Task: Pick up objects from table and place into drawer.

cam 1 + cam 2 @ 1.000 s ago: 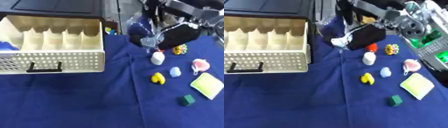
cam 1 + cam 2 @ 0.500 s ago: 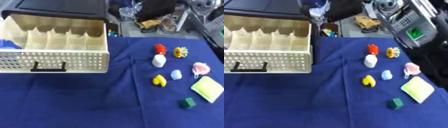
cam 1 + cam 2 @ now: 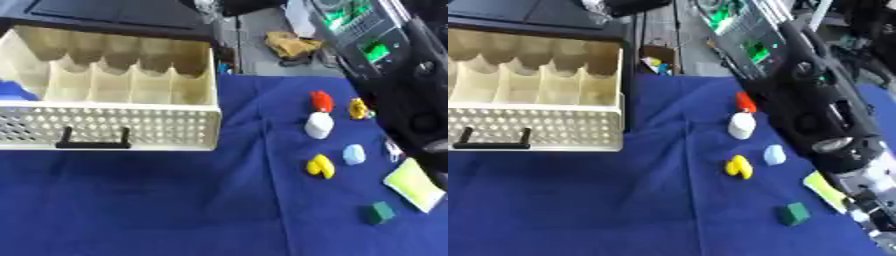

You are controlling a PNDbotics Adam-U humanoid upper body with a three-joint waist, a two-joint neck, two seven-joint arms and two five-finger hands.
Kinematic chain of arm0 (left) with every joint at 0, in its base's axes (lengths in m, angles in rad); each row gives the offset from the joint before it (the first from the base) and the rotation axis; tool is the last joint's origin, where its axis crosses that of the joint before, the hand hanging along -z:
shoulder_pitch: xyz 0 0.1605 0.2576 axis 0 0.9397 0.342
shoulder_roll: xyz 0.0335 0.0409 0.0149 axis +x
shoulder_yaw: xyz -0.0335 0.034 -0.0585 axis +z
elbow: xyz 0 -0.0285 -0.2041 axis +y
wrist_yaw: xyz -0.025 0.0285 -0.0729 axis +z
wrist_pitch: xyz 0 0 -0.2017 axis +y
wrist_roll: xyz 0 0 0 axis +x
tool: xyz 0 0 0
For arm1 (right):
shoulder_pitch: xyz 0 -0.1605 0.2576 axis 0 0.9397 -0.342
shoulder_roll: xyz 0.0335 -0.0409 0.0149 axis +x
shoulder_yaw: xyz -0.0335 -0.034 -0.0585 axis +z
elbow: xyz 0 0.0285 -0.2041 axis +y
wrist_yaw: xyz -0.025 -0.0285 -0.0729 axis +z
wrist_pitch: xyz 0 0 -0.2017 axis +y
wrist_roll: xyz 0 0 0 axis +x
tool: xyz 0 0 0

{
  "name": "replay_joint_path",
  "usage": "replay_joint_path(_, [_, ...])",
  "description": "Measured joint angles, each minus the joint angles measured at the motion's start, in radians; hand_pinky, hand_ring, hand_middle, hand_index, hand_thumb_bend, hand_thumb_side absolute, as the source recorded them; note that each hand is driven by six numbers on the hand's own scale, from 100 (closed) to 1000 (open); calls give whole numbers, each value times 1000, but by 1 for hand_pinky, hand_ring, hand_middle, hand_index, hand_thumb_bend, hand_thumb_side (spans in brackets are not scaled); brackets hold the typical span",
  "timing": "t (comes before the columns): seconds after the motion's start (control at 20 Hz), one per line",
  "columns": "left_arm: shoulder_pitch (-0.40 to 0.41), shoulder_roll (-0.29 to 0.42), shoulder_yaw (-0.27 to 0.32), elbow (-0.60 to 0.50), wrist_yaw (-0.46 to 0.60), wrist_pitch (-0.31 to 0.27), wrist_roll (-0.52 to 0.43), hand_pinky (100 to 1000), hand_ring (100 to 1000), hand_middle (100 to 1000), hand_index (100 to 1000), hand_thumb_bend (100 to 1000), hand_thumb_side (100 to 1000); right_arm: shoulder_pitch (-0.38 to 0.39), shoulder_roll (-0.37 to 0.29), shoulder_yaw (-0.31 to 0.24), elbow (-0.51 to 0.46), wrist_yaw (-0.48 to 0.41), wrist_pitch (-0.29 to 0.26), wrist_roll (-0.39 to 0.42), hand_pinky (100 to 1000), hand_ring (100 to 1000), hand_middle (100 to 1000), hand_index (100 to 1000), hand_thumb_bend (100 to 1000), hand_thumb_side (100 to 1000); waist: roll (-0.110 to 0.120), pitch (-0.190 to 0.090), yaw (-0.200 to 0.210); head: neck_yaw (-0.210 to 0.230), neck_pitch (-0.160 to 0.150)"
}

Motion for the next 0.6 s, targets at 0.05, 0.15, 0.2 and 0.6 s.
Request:
replay_joint_path(0.05, [-2,0,0,0,1,0,-1,392,532,502,737,321,955,-5,13,-3,24,0,-7,-3,426,499,338,495,575,593,0,3,2,-3,0])
replay_joint_path(0.15, [-6,0,-1,0,2,0,-4,392,532,502,737,320,955,-14,36,-8,72,0,-25,-7,437,507,347,506,586,599,0,8,7,-6,0])
replay_joint_path(0.2, [-7,-1,-1,0,2,1,-6,392,532,502,737,320,955,-21,47,-8,96,0,-36,-10,439,507,347,507,588,597,0,10,7,-8,0])
replay_joint_path(0.6, [-16,-1,-6,0,8,5,-11,393,533,503,737,318,954,-49,106,-11,227,-1,-132,-25,439,506,345,504,598,590,-6,14,15,-14,0])
